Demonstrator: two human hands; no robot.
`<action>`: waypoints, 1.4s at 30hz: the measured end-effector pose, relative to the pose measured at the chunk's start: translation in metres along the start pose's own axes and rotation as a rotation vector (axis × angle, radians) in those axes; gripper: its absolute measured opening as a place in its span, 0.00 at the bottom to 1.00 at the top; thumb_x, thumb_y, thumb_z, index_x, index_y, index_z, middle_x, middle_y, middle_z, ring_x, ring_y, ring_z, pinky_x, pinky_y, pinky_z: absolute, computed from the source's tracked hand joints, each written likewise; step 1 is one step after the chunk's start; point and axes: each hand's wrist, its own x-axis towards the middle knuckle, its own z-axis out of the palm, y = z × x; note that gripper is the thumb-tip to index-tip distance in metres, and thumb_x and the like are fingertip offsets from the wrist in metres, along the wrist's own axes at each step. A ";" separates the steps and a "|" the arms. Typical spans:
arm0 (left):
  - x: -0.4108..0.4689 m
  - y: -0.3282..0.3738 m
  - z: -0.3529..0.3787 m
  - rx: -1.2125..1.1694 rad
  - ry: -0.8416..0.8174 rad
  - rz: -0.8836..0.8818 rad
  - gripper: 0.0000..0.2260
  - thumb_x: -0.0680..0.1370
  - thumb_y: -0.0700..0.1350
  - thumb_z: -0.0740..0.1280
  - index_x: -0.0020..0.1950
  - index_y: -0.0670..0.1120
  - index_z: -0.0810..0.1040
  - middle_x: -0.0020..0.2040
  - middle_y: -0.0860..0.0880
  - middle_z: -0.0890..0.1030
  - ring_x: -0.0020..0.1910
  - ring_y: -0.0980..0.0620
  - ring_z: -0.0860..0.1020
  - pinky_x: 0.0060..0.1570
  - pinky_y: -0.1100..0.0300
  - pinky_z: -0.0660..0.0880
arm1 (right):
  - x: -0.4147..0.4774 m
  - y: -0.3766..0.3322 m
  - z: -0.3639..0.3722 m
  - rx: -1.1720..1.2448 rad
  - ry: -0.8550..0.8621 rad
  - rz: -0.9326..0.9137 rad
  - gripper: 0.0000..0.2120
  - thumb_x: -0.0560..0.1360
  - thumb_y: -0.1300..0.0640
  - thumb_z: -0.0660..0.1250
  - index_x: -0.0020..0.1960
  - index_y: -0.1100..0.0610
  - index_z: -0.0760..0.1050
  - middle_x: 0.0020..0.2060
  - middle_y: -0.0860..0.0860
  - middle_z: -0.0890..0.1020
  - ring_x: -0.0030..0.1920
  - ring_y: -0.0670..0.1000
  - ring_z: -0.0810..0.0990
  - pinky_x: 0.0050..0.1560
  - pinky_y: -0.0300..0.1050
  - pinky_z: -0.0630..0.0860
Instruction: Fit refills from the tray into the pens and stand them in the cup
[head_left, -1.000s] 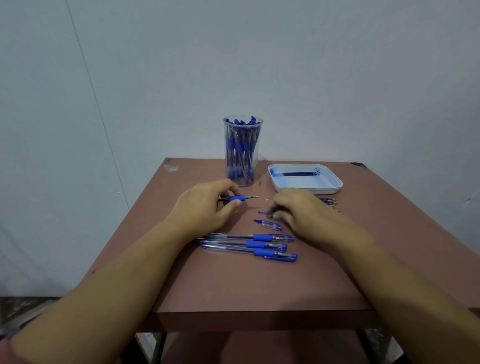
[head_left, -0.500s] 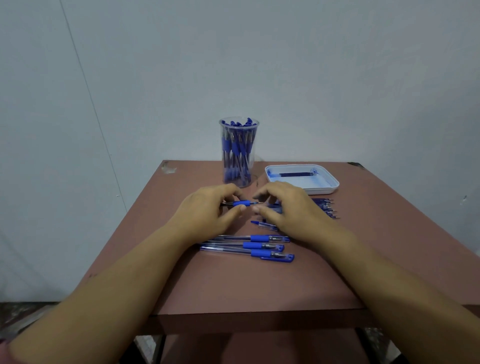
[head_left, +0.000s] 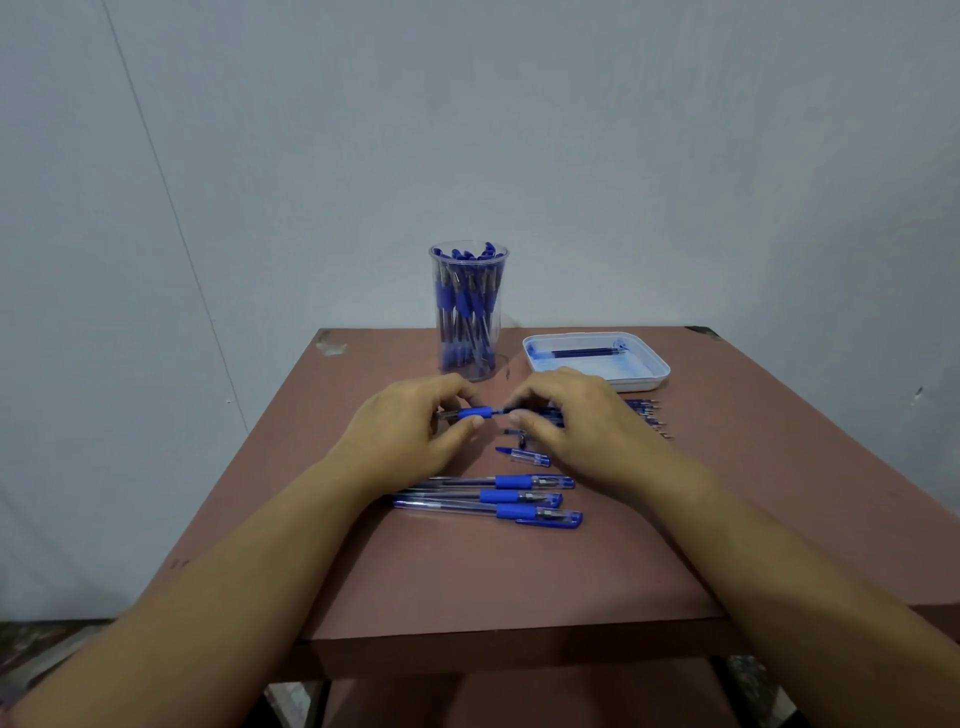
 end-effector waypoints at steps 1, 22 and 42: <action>0.000 -0.001 0.000 0.001 0.001 -0.005 0.05 0.76 0.54 0.68 0.51 0.58 0.78 0.39 0.61 0.78 0.34 0.62 0.73 0.36 0.63 0.67 | 0.000 0.001 -0.001 -0.007 0.003 0.012 0.02 0.77 0.55 0.68 0.49 0.50 0.79 0.41 0.39 0.78 0.49 0.37 0.73 0.44 0.28 0.68; 0.002 -0.021 -0.002 -0.017 -0.029 -0.146 0.04 0.76 0.54 0.68 0.51 0.59 0.79 0.40 0.59 0.80 0.34 0.60 0.74 0.37 0.61 0.71 | -0.006 0.052 -0.025 -0.113 -0.101 0.241 0.03 0.78 0.55 0.67 0.49 0.47 0.79 0.48 0.44 0.82 0.49 0.44 0.79 0.54 0.45 0.76; 0.001 -0.016 -0.007 -0.050 0.004 -0.119 0.04 0.76 0.52 0.69 0.47 0.63 0.77 0.40 0.60 0.80 0.34 0.61 0.74 0.35 0.62 0.70 | 0.059 0.093 -0.054 -0.263 -0.154 0.255 0.08 0.79 0.57 0.66 0.57 0.53 0.80 0.53 0.49 0.80 0.50 0.47 0.74 0.51 0.40 0.66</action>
